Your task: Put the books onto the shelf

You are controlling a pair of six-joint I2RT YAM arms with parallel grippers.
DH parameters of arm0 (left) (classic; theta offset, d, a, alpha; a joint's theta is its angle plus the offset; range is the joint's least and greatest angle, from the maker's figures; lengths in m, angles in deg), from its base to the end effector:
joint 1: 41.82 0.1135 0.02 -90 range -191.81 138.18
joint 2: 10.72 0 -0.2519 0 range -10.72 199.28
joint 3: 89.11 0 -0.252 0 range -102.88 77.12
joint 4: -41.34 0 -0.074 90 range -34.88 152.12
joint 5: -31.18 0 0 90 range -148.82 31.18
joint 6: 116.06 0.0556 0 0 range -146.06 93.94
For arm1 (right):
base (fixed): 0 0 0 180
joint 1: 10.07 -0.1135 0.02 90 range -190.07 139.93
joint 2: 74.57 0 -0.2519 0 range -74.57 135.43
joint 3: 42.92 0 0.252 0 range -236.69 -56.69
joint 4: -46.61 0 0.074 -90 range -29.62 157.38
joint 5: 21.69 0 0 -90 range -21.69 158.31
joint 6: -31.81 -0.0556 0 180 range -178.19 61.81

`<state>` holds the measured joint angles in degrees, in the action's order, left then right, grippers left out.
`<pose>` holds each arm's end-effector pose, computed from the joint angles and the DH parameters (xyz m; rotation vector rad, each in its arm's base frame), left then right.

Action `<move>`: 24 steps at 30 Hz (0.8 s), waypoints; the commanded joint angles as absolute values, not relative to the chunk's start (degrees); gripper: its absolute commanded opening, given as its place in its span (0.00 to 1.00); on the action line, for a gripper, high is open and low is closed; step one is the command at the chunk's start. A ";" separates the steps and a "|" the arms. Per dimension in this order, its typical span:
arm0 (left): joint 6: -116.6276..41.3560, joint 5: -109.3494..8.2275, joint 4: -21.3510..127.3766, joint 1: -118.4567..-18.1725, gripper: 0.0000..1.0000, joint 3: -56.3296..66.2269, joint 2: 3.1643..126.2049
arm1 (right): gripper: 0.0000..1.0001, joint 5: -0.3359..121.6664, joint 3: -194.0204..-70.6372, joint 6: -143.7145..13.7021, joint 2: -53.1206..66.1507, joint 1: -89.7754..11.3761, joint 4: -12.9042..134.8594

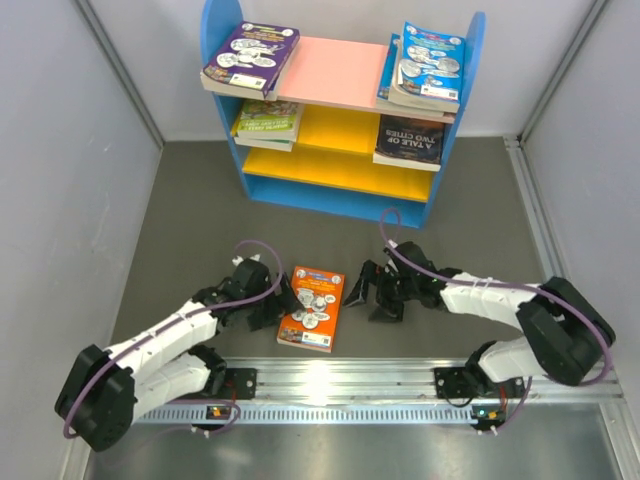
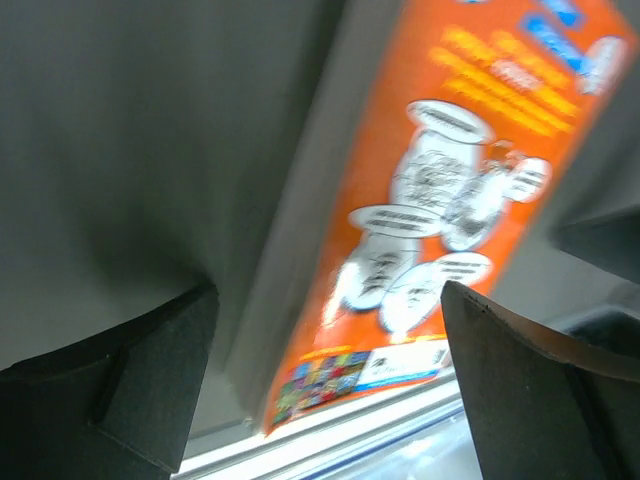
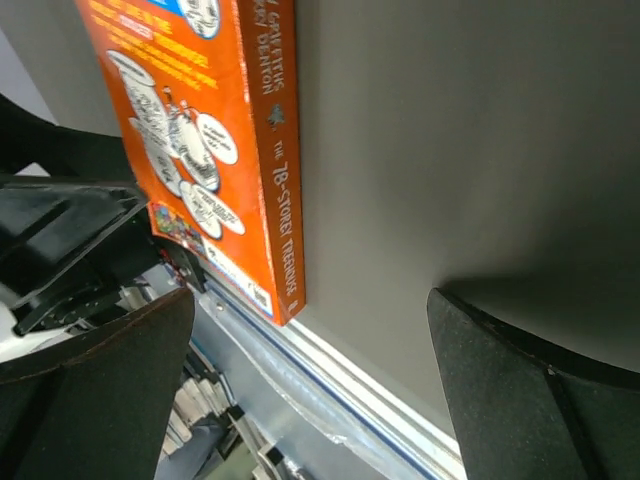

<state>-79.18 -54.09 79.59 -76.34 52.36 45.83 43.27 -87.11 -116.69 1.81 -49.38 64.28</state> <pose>0.1561 -0.1130 0.1381 -0.4029 2.6693 -0.6470 0.1817 0.1792 0.1290 0.2396 2.7630 1.1646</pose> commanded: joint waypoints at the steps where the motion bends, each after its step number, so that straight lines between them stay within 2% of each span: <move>1: -84.06 -44.69 66.47 -76.18 0.99 56.54 46.41 | 0.99 44.31 -86.05 -120.15 6.19 -52.34 53.28; 5: -87.13 -41.86 59.09 -76.27 0.97 61.02 47.55 | 0.99 44.40 -85.35 -122.44 12.17 -56.55 47.21; 6: -88.79 -41.42 57.16 -76.27 0.86 62.69 48.33 | 0.99 44.49 -85.26 -122.79 14.88 -57.18 44.68; 7: -89.68 -40.72 53.05 -76.36 0.80 63.49 48.86 | 0.99 44.14 -85.09 -124.01 16.39 -57.97 43.34; 9: -91.79 -39.49 49.16 -76.53 0.57 65.42 50.44 | 0.99 43.52 -84.65 -125.51 20.24 -59.81 38.88; 10: -92.32 -39.49 46.70 -76.53 0.33 65.95 50.89 | 0.99 42.83 -84.03 -126.91 21.23 -60.43 37.46; 13: -95.22 -39.22 43.00 -76.53 0.00 68.15 50.45 | 0.98 42.55 -83.07 -127.98 21.59 -61.93 36.12; 24: -106.55 -41.42 38.95 -75.22 0.00 73.59 28.68 | 1.00 42.91 -80.60 -125.16 11.05 -62.02 43.68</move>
<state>-98.61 -44.12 47.91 -75.14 72.60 33.53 40.21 -82.63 -127.03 12.06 -60.22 39.19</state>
